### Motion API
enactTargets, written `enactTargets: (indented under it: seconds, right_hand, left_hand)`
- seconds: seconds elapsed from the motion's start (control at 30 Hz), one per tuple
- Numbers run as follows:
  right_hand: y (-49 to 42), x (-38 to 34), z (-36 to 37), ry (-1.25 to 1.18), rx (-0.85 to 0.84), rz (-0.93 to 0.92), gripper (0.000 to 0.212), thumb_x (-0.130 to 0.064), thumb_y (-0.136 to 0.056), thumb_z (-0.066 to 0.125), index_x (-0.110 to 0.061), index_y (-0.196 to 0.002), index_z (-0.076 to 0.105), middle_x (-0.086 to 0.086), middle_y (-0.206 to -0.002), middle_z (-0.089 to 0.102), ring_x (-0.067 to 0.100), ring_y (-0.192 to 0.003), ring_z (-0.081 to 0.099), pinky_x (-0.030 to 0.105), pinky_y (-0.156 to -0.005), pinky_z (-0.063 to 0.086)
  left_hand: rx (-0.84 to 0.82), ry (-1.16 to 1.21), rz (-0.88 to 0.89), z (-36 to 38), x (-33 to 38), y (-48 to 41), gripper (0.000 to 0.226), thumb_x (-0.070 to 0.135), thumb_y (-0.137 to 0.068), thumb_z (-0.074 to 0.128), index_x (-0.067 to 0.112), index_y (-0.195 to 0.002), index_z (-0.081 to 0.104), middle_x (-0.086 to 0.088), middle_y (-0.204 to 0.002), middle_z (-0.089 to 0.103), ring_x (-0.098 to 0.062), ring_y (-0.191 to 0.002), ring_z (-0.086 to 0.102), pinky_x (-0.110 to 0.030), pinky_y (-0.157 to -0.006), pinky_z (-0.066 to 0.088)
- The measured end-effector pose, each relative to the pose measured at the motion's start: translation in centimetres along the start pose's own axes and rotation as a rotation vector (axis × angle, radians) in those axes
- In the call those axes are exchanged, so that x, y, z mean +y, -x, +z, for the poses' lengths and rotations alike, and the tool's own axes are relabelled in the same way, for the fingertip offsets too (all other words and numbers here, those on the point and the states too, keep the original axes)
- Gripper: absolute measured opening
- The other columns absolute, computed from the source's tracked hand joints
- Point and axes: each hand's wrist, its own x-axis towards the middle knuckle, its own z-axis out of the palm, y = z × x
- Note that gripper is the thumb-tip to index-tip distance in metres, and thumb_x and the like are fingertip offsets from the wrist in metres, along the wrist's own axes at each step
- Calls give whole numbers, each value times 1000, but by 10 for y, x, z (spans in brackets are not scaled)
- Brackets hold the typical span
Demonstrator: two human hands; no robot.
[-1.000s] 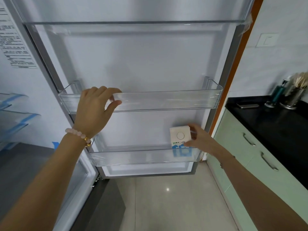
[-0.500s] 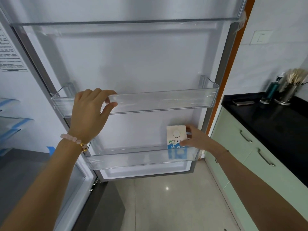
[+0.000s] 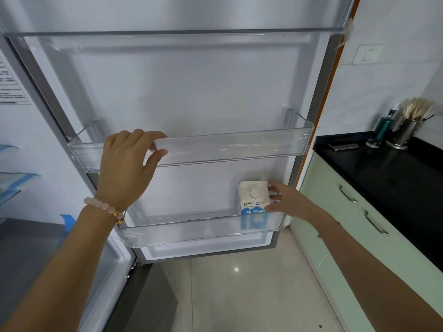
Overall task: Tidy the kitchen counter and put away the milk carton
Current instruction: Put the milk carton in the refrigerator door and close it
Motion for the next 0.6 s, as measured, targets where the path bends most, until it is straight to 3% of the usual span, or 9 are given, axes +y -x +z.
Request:
enactTargets:
  seconds: [0.07, 0.17, 0.23, 0.3, 0.37, 0.43, 0.53, 0.6]
  right_hand:
    - [15, -2, -8, -17, 64, -25, 70, -3, -77, 72, -13, -138, 40, 0, -130, 52, 22, -118, 54, 40, -101, 47]
    - [42, -4, -32, -127, 146, -104, 39, 2, -83, 63, -13, -119, 58, -6, -104, 66, -2, -84, 67, 15, -76, 54]
    - [54, -4, -50, -208, 236, -160, 28, 3, -84, 61, -11, -109, 63, -9, -89, 70, -7, -71, 67, 10, -68, 51]
    - [61, -6, -66, -241, 379, -206, 26, -2, -84, 63, -12, -108, 66, -7, -91, 70, 0, -79, 68, 16, -79, 54]
    - [63, -7, -78, -269, 518, -225, 24, -12, -84, 65, -23, -105, 66, -3, -99, 69, 11, -94, 66, 33, -94, 51]
    - [62, -10, -86, -310, 586, -230, 28, -20, -85, 65, -31, -110, 62, -4, -111, 66, 15, -106, 61, 41, -101, 47]
    - [56, -14, -92, -318, 530, -238, 49, -29, -89, 60, -30, -135, 44, -7, -134, 52, 12, -122, 49, 38, -105, 39]
    - [49, -14, -97, -342, 452, -229, 59, -47, -88, 54, -34, -142, 34, -10, -144, 42, 11, -130, 41, 40, -110, 34]
  left_hand:
    - [-10, -4, -2, -2, 2, 0, 29, 32, -89, 49, 16, -110, 61, -4, -84, 67, -28, -78, 60, -38, -83, 34]
    - [-13, -20, 16, -5, 7, 0, 30, 33, -89, 47, 19, -112, 61, -3, -87, 68, -29, -80, 61, -40, -83, 38]
    - [-1, -22, 6, -7, 11, 0, 30, 35, -88, 46, 18, -108, 62, -3, -88, 67, -29, -81, 61, -40, -83, 38]
    - [21, -7, -24, -9, 16, -1, 28, 35, -87, 50, 16, -103, 64, -5, -88, 68, -30, -83, 61, -42, -83, 40]
    - [47, -8, -52, -9, 21, -2, 27, 34, -87, 53, 14, -98, 66, -7, -86, 68, -30, -81, 62, -43, -83, 41]
    - [57, -13, -79, -9, 24, 0, 28, 35, -87, 52, 13, -96, 66, -7, -83, 68, -29, -78, 62, -42, -83, 42]
    - [50, -13, -103, -12, 27, 3, 31, 36, -88, 48, 13, -96, 66, -7, -83, 67, -29, -77, 61, -42, -83, 42]
    - [36, -18, -110, -16, 27, 5, 33, 37, -88, 45, 13, -98, 65, -7, -84, 67, -30, -78, 62, -42, -83, 42]
